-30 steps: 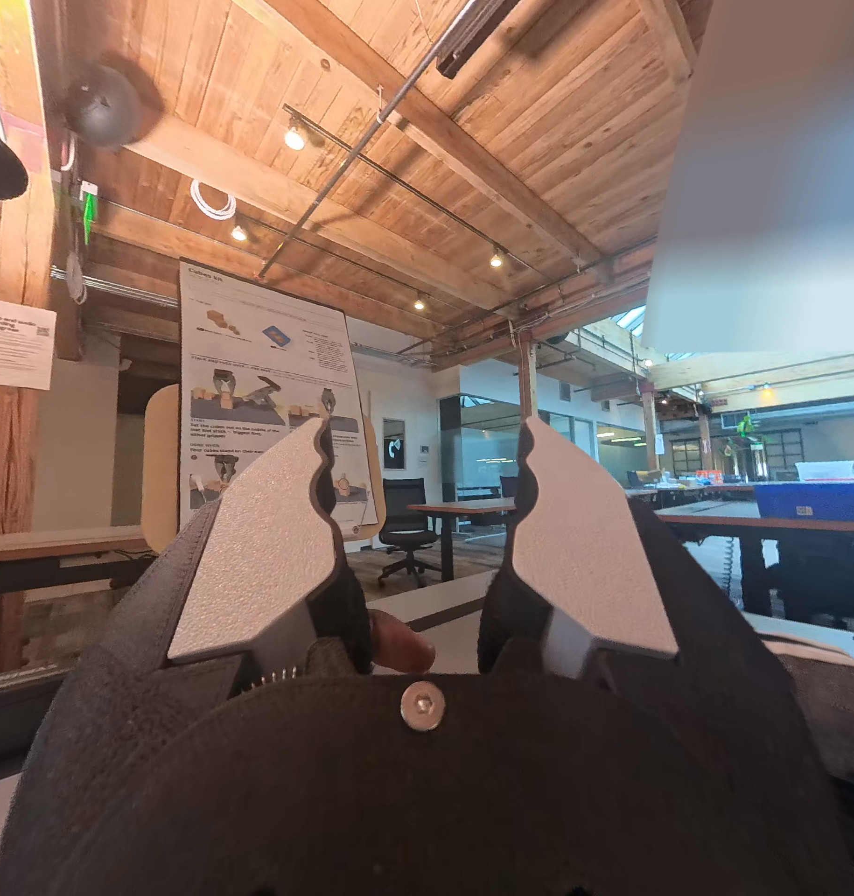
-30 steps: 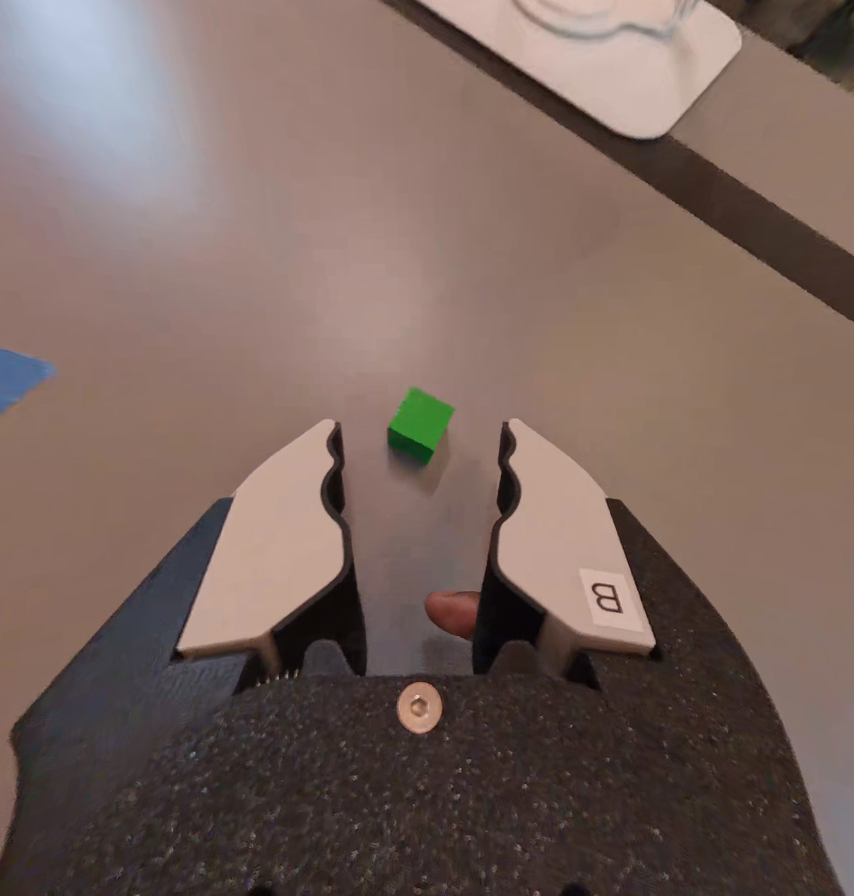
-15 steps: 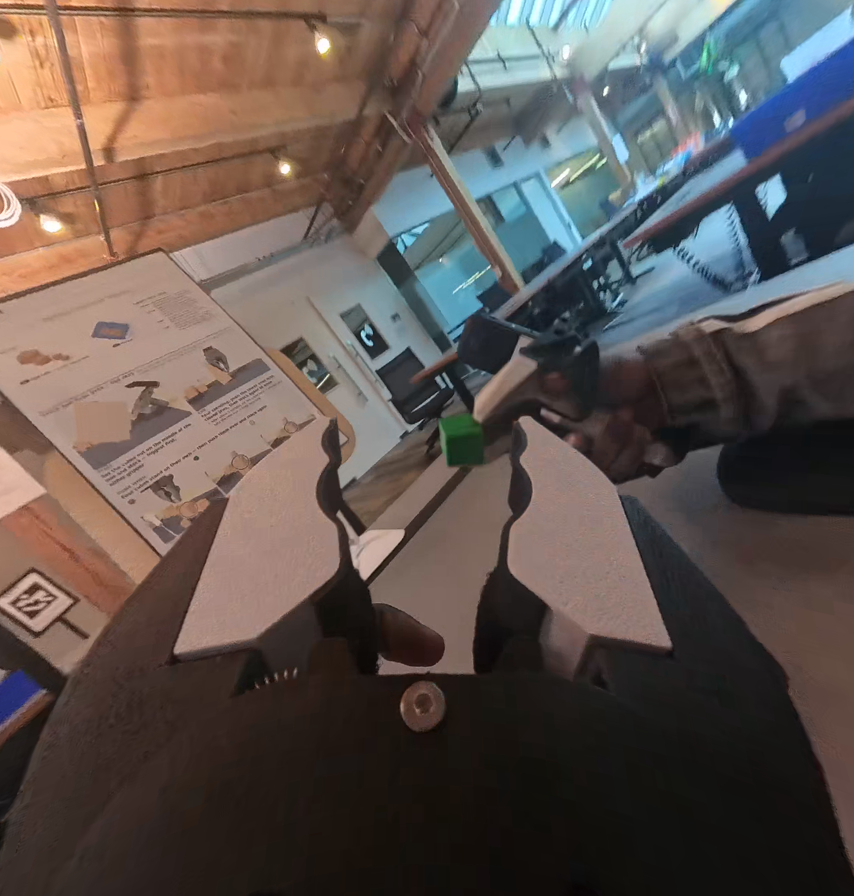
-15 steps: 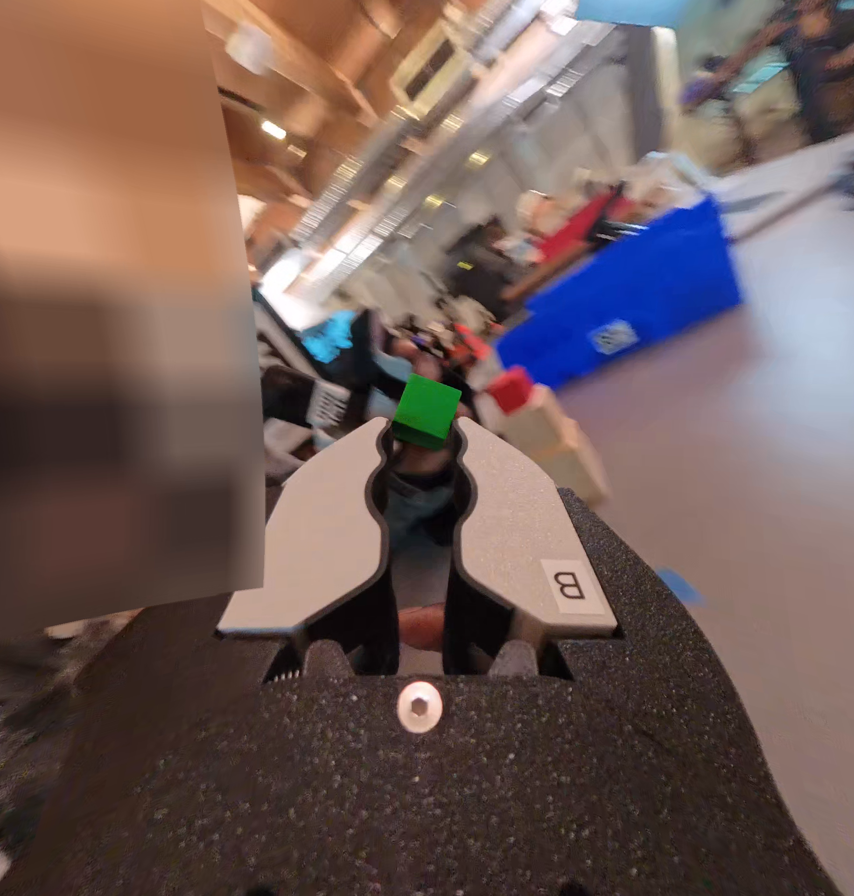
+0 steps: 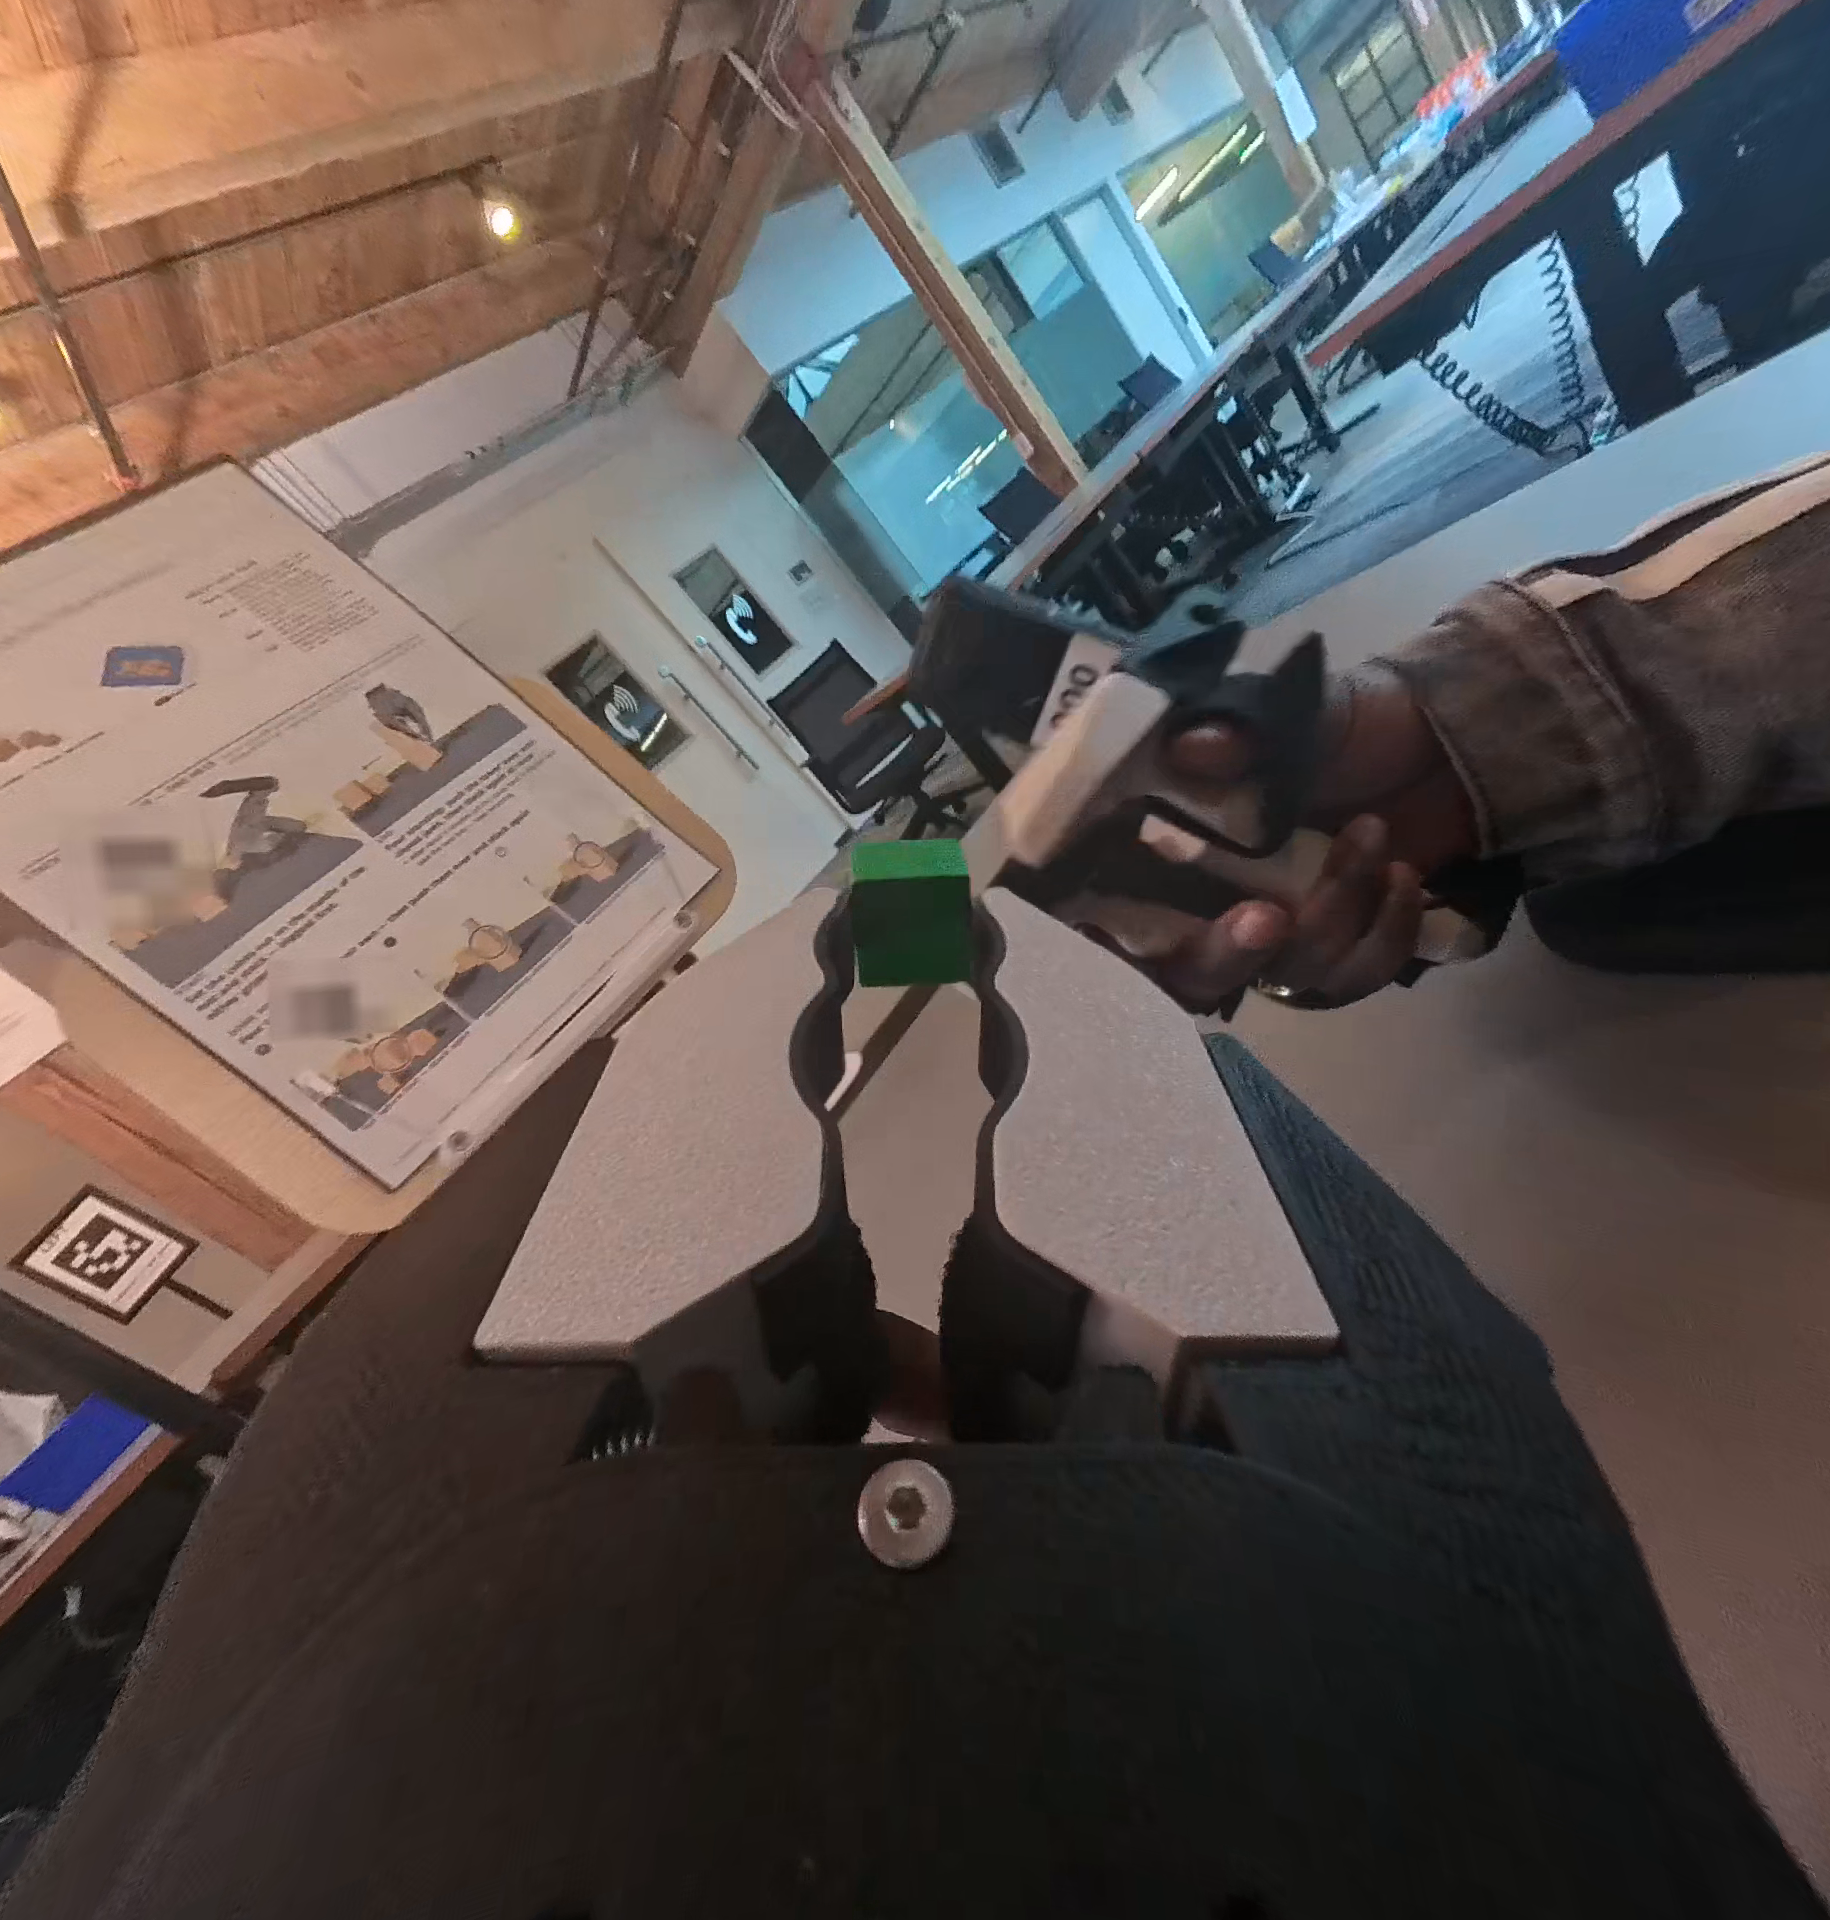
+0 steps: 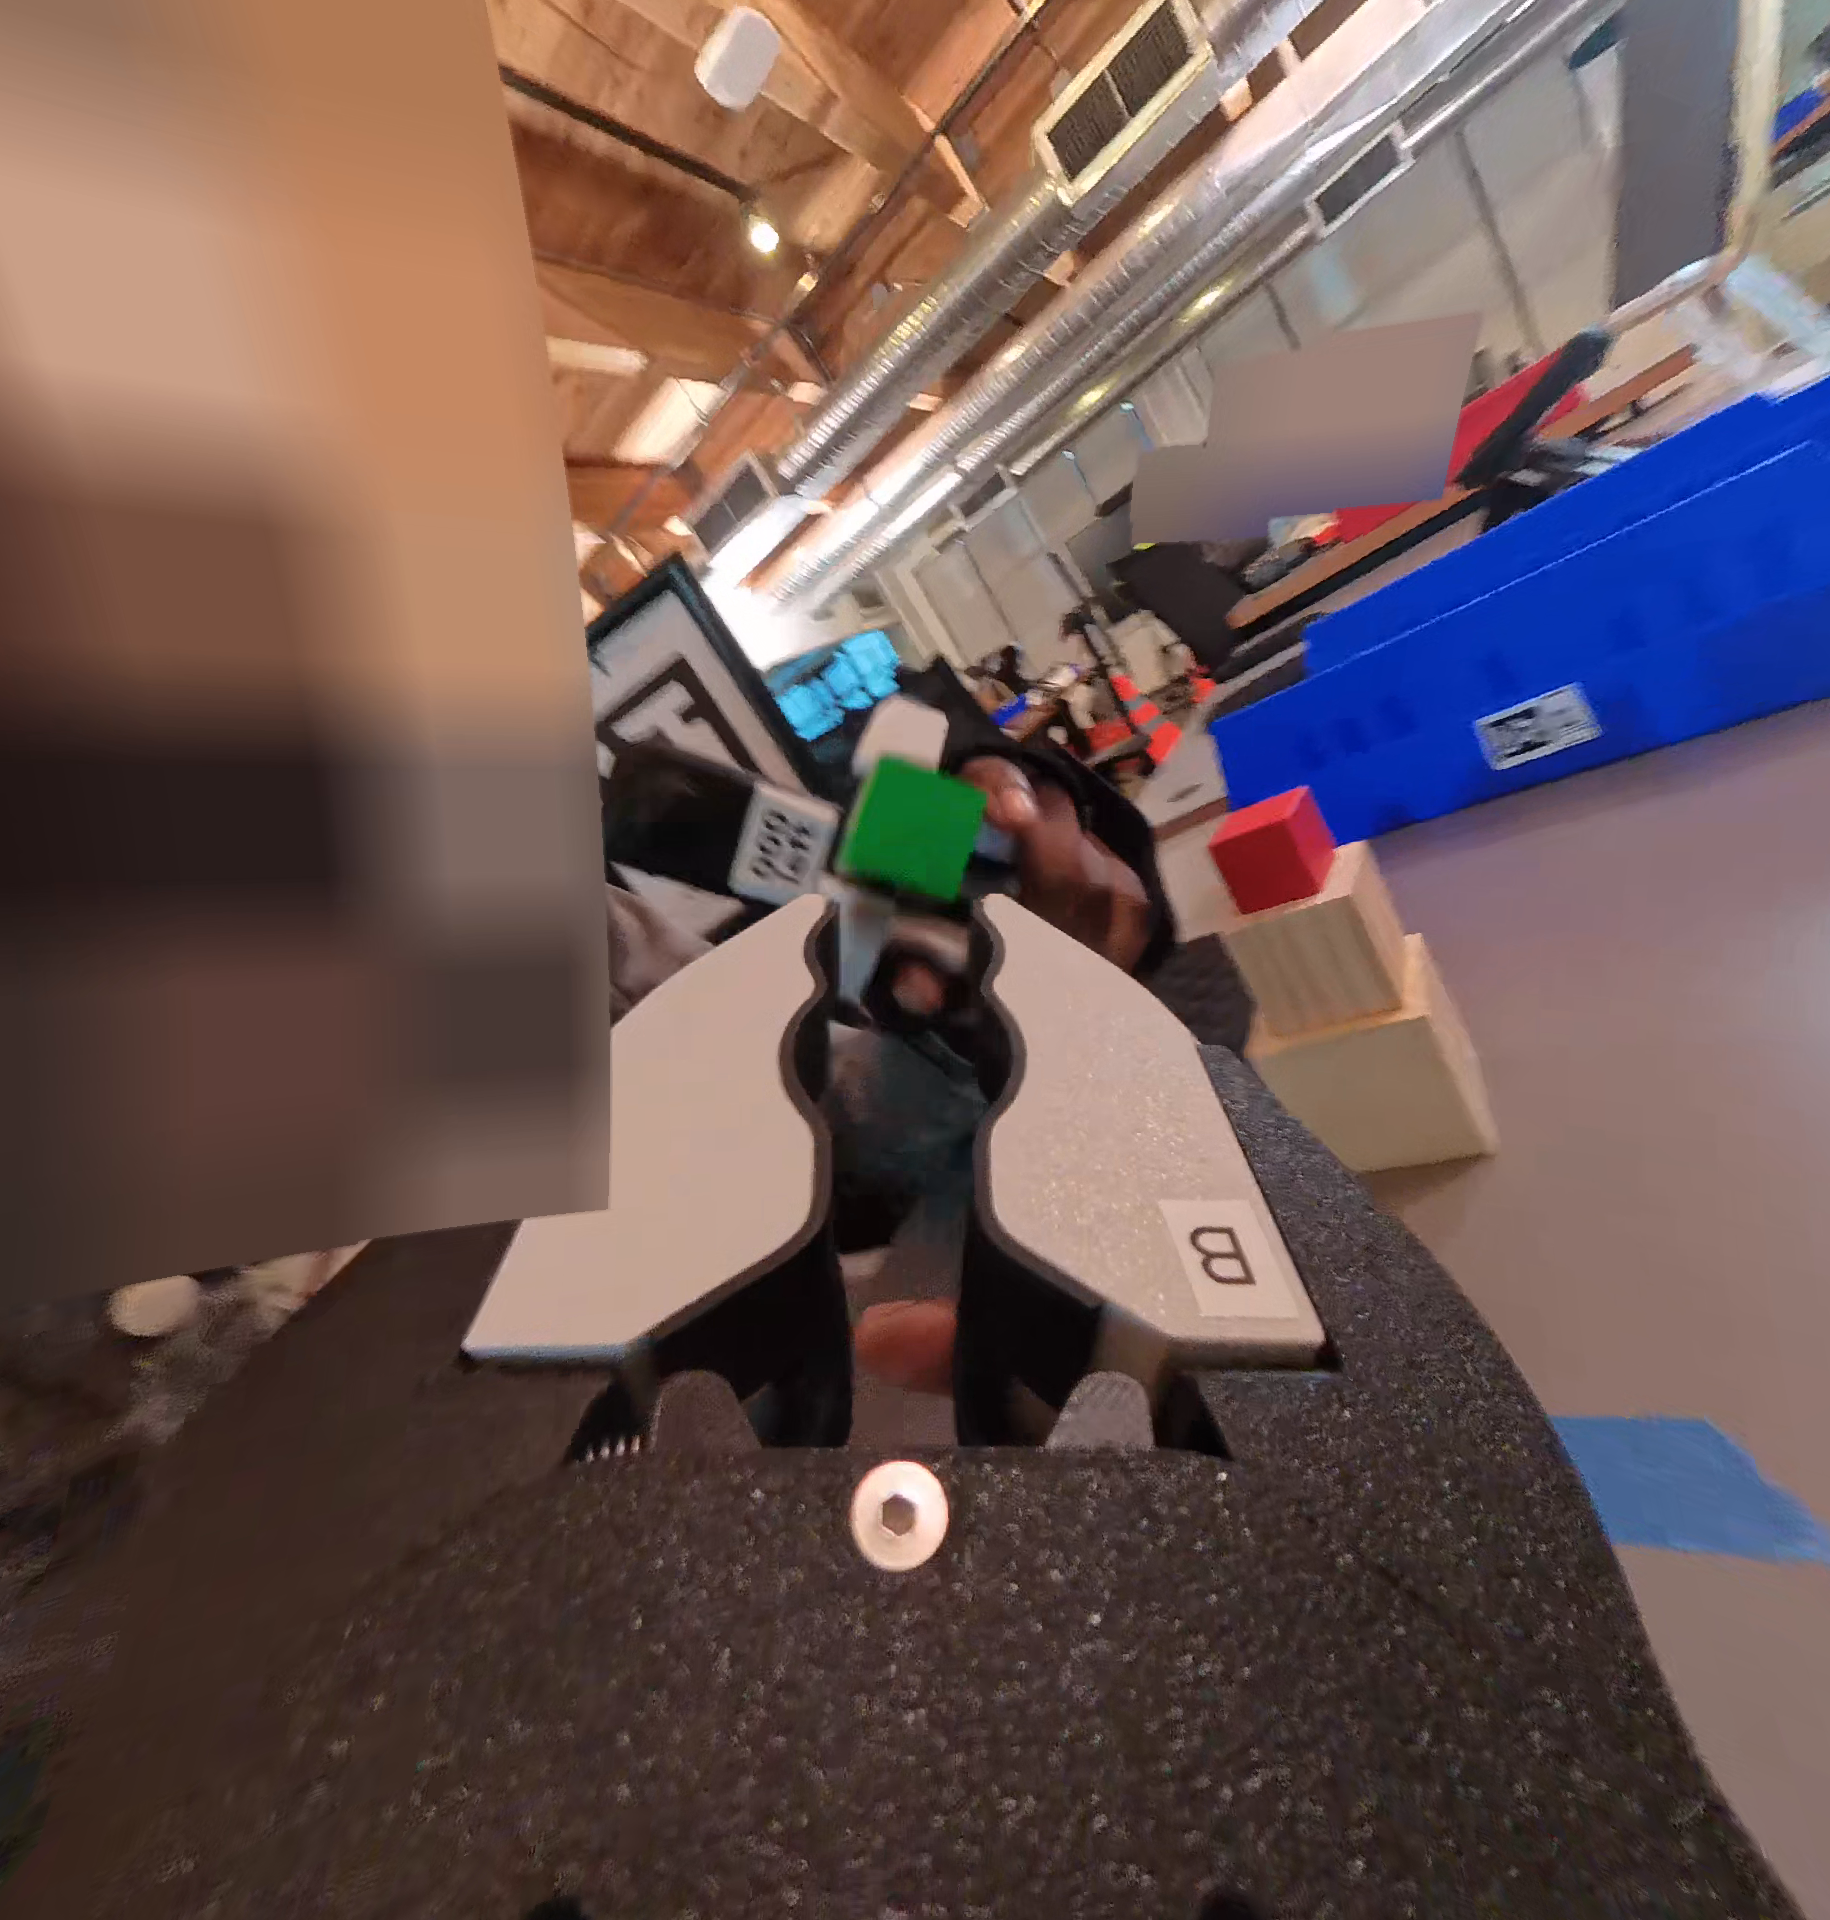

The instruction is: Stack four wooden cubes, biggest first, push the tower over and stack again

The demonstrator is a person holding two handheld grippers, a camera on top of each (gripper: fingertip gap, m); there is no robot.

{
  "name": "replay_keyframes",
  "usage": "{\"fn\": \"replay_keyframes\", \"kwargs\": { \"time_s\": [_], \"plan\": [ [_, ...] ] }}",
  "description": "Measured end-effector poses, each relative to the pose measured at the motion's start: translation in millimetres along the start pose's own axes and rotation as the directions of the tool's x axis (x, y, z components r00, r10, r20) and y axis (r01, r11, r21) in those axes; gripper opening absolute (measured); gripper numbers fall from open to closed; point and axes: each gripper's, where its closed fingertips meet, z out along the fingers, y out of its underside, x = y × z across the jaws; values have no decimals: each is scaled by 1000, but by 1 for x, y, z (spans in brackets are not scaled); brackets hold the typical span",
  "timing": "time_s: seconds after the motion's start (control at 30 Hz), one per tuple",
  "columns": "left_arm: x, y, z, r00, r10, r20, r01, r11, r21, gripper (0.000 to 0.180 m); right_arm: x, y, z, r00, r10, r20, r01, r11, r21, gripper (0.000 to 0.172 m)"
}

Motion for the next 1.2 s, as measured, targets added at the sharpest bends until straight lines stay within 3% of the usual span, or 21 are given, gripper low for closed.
{"fn": "replay_keyframes", "kwargs": {
  "time_s": [0.03, 0.1, 0.2, 0.33, 0.47, 0.57, 0.73, 1.07, 1.2],
  "plan": [
    [-7, 0, -5, 1000, -9, -17, 9, 1000, -26, 21, 5, 2, 0, 997, -65, -51, 64, 998, -17, 33],
    [-21, 3, -17, 995, -36, -93, 24, 991, -131, 21, 14, 6, 0, 970, -194, -144, 185, 980, -72, 57],
    [-33, 17, -43, 940, -65, -336, -67, 928, -366, 21, 24, 21, 5, 911, -358, -205, 316, 925, -209, 79],
    [-42, 45, -85, 716, -215, -664, -334, 730, -596, 21, 37, 48, 13, 820, -536, -202, 426, 807, -409, 100],
    [-52, 72, -99, 555, -370, -745, -550, 508, -662, 21, 47, 61, 14, 770, -604, -205, 450, 743, -495, 106],
    [-53, 87, -101, 488, -428, -760, -643, 412, -645, 21, 46, 57, 13, 779, -587, -220, 440, 762, -475, 106],
    [-50, 93, -95, 455, -460, -763, -642, 424, -639, 21, 44, 49, 10, 765, -598, -237, 460, 766, -450, 104],
    [-45, 98, -97, 459, -481, -747, -621, 428, -657, 29, 43, 50, 11, 769, -595, -234, 457, 768, -449, 103],
    [-52, 95, -91, 508, -440, -740, -581, 458, -672, 39, 43, 50, 11, 769, -595, -232, 456, 767, -452, 103]
  ]
}}
